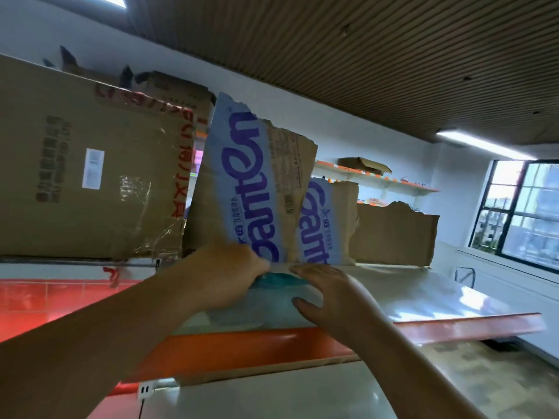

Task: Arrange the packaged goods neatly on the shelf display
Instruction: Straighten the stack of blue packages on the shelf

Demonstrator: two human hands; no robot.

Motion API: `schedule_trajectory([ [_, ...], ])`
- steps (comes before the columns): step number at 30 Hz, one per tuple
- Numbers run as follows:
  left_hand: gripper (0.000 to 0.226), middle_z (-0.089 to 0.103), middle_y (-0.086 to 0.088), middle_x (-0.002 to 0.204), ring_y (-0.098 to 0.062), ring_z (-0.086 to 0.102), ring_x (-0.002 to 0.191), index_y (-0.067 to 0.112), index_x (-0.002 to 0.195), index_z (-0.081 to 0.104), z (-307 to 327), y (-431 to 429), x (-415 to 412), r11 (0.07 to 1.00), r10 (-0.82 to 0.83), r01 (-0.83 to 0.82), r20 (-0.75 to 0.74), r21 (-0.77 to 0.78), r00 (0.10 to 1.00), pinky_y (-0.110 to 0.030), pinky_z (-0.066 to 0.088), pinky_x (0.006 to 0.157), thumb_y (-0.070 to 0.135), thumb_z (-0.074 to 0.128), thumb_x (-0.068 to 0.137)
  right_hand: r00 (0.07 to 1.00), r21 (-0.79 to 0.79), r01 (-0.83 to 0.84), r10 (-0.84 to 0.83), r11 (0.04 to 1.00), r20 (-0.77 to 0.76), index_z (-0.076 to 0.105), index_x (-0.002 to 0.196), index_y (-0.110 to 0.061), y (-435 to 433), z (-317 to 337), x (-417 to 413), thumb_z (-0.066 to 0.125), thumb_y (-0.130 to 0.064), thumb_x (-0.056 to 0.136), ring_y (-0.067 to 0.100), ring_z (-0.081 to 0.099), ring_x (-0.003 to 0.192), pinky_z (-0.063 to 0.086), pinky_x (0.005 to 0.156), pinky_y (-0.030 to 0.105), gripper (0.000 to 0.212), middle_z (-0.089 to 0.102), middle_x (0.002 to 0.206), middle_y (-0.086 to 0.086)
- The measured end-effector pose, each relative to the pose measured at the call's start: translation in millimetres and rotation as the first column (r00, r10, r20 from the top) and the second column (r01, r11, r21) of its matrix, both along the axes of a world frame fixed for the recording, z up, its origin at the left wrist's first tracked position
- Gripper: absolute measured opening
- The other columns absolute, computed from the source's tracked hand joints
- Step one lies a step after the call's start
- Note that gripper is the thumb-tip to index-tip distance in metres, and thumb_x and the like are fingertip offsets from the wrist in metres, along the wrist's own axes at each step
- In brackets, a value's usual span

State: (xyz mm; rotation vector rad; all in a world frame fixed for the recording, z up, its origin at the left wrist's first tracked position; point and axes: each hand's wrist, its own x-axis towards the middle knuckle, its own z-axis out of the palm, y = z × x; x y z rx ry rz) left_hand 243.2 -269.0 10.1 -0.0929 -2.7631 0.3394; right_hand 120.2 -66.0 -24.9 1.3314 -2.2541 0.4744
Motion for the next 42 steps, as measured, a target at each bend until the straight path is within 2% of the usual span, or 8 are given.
schedule_trajectory([
  [8,0.010,0.054,0.012,0.079,-0.006,0.054,0.073,0.032,0.096,0.052,33.3,-5.8,-5.3,0.993,0.015,0.021,-0.300,0.119,0.954,-0.023,0.048,0.067,0.034,0.048,0.105,0.980,-0.263,-0.096,0.137,0.960,0.142,0.069,0.092,-0.035,-32.2,37.9,-33.6,0.074,-0.027,0.086,0.000,0.060,0.073,0.039,0.061,0.014,0.011,0.066,0.077,-0.016],
  [13,0.012,0.061,0.013,0.078,-0.006,0.056,0.069,0.032,0.097,0.059,43.4,-5.7,-24.2,0.976,0.000,0.108,-0.497,0.188,0.868,-0.024,0.044,0.063,0.031,0.049,0.103,0.866,-0.373,-0.242,0.372,0.896,0.333,0.076,0.089,-0.033,-33.8,67.0,-57.6,0.071,-0.016,0.091,0.008,0.068,0.078,0.053,0.070,0.025,0.018,0.074,0.083,-0.010],
  [18,0.019,0.071,0.008,0.105,-0.017,0.064,0.094,0.028,0.114,0.064,44.0,1.2,-61.5,0.999,-0.027,0.035,-0.654,-0.001,0.756,-0.038,0.053,0.080,0.025,0.055,0.098,0.844,-0.472,-0.200,0.396,0.859,0.362,0.072,0.080,-0.034,-38.5,78.6,-102.7,0.067,-0.015,0.093,0.005,0.062,0.071,0.049,0.070,0.030,0.023,0.069,0.071,-0.013],
  [24,0.048,0.051,0.003,0.150,-0.024,0.041,0.144,0.029,0.138,0.059,17.4,8.8,-106.9,0.975,0.013,-0.124,-0.509,-0.184,0.860,-0.059,0.031,0.113,0.049,0.054,0.095,0.763,-0.577,-0.025,0.388,0.817,0.517,0.076,0.090,-0.020,-36.5,93.4,-174.6,0.066,-0.024,0.093,0.034,0.071,0.086,0.056,0.085,0.057,0.011,0.075,0.084,0.008],
  [29,0.084,0.033,0.005,0.163,-0.023,0.024,0.153,0.036,0.155,0.037,0.9,10.3,-109.4,0.953,0.129,-0.214,-0.350,-0.215,0.928,-0.061,0.019,0.119,0.082,0.046,0.085,0.557,-0.664,0.078,0.520,0.744,0.648,0.074,0.093,-0.016,-31.5,109.7,-206.7,0.060,-0.017,0.099,0.034,0.071,0.087,0.058,0.086,0.050,0.015,0.075,0.087,0.011],
  [35,0.076,0.055,0.007,0.147,-0.020,0.052,0.136,0.033,0.147,0.043,-5.6,3.2,-108.4,0.943,0.050,-0.169,-0.380,-0.286,0.924,-0.044,0.036,0.109,0.026,0.070,0.077,0.342,-0.551,0.024,0.511,0.834,0.788,0.072,0.096,-0.010,-46.8,88.9,-215.8,0.060,-0.014,0.099,0.036,0.069,0.093,0.054,0.093,0.049,0.014,0.074,0.096,0.019],
  [40,0.054,0.067,0.006,0.132,-0.017,0.063,0.122,0.029,0.133,0.063,-1.8,-1.4,-101.2,0.957,0.040,-0.173,-0.482,-0.233,0.875,-0.038,0.046,0.097,0.023,0.049,0.082,0.826,-0.234,-0.097,0.210,0.967,0.523,0.065,0.118,-0.028,-54.6,76.6,-211.1,0.066,-0.046,0.092,0.017,0.063,0.104,0.051,0.089,0.036,0.032,0.068,0.117,-0.005],
  [42,0.049,0.071,0.002,0.125,-0.019,0.069,0.112,0.022,0.124,0.071,2.9,1.5,-99.3,0.952,0.035,-0.182,-0.500,-0.247,0.865,-0.040,0.056,0.085,0.020,0.048,0.081,0.831,-0.224,-0.251,0.328,0.942,0.449,0.048,0.141,-0.038,-43.9,81.6,-191.6,0.065,-0.055,0.089,0.007,0.053,0.118,0.044,0.093,0.029,0.057,0.054,0.131,-0.021],
])
